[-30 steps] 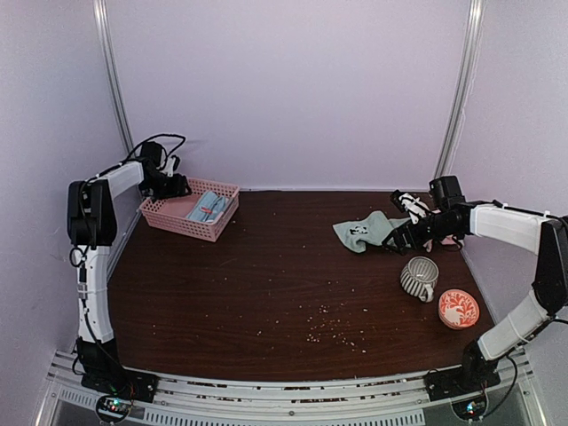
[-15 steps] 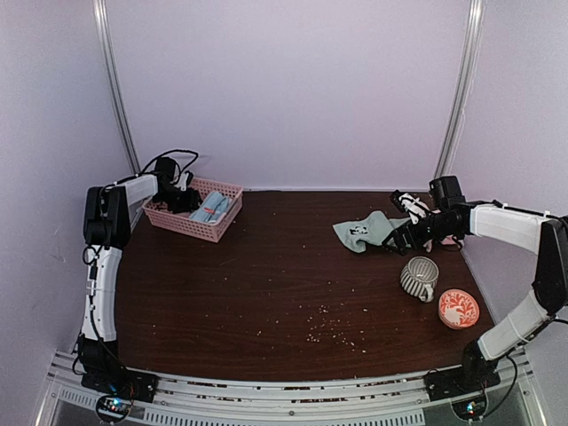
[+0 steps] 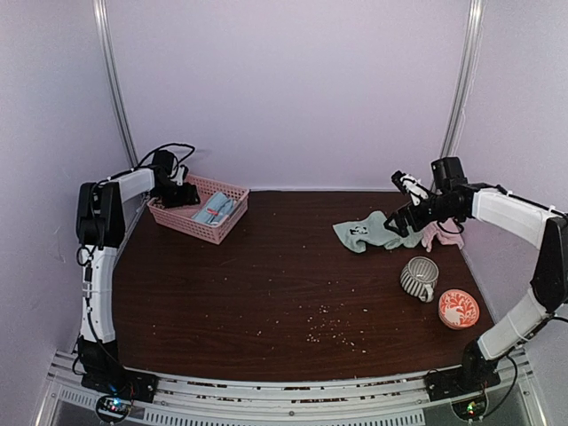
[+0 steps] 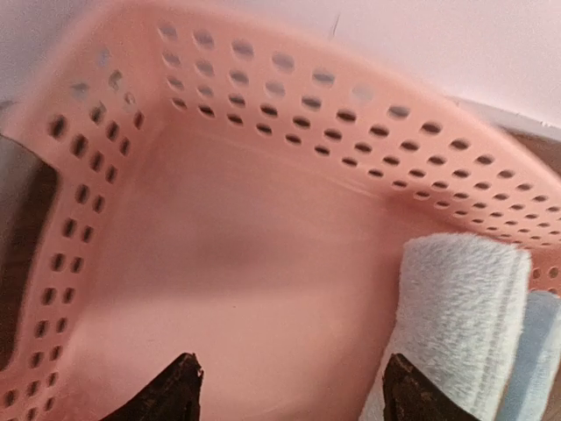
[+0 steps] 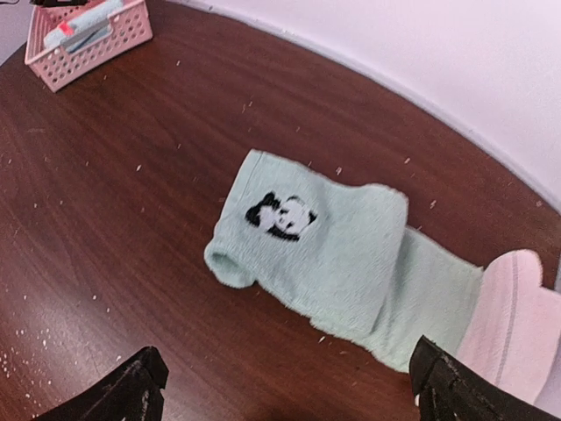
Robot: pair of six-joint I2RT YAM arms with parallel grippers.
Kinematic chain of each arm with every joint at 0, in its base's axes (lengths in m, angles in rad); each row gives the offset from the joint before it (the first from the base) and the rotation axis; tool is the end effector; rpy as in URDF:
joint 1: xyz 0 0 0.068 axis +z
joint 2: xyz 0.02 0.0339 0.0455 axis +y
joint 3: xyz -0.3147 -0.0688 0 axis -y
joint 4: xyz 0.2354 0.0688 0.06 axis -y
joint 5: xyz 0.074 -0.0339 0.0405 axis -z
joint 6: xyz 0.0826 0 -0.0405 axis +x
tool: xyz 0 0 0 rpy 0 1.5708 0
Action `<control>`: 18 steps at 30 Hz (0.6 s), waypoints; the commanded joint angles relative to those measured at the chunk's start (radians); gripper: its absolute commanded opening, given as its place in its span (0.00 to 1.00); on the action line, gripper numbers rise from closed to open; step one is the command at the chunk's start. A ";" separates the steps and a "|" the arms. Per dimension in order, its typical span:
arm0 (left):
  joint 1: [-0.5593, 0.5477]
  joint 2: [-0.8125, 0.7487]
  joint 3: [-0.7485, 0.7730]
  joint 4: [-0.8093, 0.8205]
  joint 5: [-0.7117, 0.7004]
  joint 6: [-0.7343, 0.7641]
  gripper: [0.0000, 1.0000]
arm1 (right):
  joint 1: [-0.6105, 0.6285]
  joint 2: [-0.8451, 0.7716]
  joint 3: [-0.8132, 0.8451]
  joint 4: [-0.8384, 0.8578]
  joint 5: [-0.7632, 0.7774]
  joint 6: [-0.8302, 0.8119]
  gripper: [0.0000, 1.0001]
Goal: Roll the towels
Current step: Move the bin to the corner of the board, then reset both arms
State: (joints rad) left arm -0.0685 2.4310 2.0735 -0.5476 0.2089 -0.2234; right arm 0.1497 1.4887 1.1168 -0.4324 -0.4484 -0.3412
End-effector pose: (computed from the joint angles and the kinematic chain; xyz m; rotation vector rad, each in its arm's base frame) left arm 0.5931 -0.0579 0.1709 -0.1025 2.4858 -0.3829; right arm 0.3291 0.0859 0.2906 -0.7661 2.1855 0.4346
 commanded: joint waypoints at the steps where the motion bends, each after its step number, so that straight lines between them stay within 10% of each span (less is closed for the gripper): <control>1: 0.007 -0.212 -0.007 0.053 -0.058 0.039 0.73 | -0.010 -0.008 0.136 -0.030 0.096 0.004 1.00; 11: -0.009 -0.594 -0.234 0.057 -0.013 0.115 0.74 | -0.059 -0.136 0.245 0.213 0.196 0.298 1.00; 13: -0.022 -0.680 -0.282 0.058 -0.005 0.153 0.97 | -0.059 -0.110 0.299 0.171 0.182 0.319 1.00; 18: -0.060 -0.946 -0.497 0.180 0.021 0.186 0.98 | -0.059 -0.152 0.313 0.222 0.226 0.433 1.00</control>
State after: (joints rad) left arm -0.0944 1.6447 1.6947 -0.4694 0.1982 -0.0948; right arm 0.0921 1.3705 1.4246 -0.2668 -0.2844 -0.0399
